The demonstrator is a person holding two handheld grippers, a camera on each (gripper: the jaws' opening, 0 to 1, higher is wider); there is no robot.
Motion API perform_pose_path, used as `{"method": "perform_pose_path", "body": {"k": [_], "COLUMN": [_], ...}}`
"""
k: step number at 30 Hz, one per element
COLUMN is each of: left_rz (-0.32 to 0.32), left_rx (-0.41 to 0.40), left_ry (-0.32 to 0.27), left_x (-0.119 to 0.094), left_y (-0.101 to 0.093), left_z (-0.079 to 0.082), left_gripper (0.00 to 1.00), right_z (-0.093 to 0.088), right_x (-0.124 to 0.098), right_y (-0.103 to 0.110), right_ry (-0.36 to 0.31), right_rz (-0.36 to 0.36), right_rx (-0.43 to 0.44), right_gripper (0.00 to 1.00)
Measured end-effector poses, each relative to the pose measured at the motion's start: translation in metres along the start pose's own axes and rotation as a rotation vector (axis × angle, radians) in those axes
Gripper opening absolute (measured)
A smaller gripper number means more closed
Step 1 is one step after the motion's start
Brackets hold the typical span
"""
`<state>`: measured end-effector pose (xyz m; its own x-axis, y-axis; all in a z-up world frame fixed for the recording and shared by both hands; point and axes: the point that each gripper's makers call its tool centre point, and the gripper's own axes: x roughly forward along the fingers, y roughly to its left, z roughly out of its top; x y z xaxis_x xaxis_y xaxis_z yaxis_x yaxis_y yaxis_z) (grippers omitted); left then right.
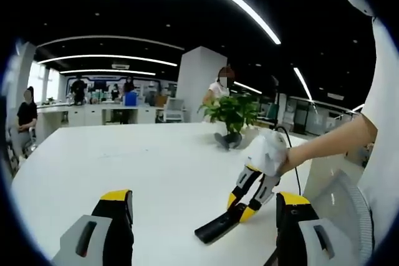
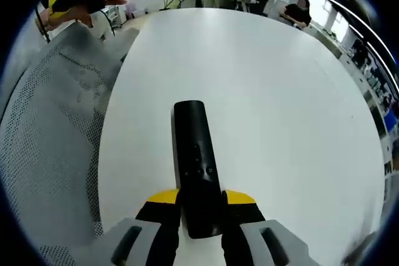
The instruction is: Press the specified remote control buttons in sequence, fully releasing each button before pressing the next.
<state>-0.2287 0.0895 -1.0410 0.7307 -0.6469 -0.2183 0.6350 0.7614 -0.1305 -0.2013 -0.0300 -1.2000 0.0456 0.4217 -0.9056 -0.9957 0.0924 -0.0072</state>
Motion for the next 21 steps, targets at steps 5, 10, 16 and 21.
{"method": "perform_pose_path", "body": {"k": [5,10,16,21], "left_rz": [0.002,0.009,0.012,0.013], "left_rx": [-0.003,-0.006,-0.008,-0.006], "left_ry": [0.006,0.005,0.008,0.008], "left_x": [-0.002,-0.004,-0.006,-0.006], "left_y": [0.000,0.001,0.002,0.001], "left_z": [-0.001,-0.002,-0.002,-0.001], "left_gripper": [0.99,0.99,0.99,0.99], "right_z": [0.002,0.004,0.006,0.008], "right_x": [0.001,0.001,0.002,0.003], "right_y": [-0.012,-0.022,-0.036,-0.048], "right_ry": [-0.004,0.004,0.024,0.048], "right_rz": [0.001,0.000,0.013,0.017], "right_rx": [0.005,0.004,-0.014,-0.028], "right_gripper": [0.23,0.23,0.23,0.23]}}
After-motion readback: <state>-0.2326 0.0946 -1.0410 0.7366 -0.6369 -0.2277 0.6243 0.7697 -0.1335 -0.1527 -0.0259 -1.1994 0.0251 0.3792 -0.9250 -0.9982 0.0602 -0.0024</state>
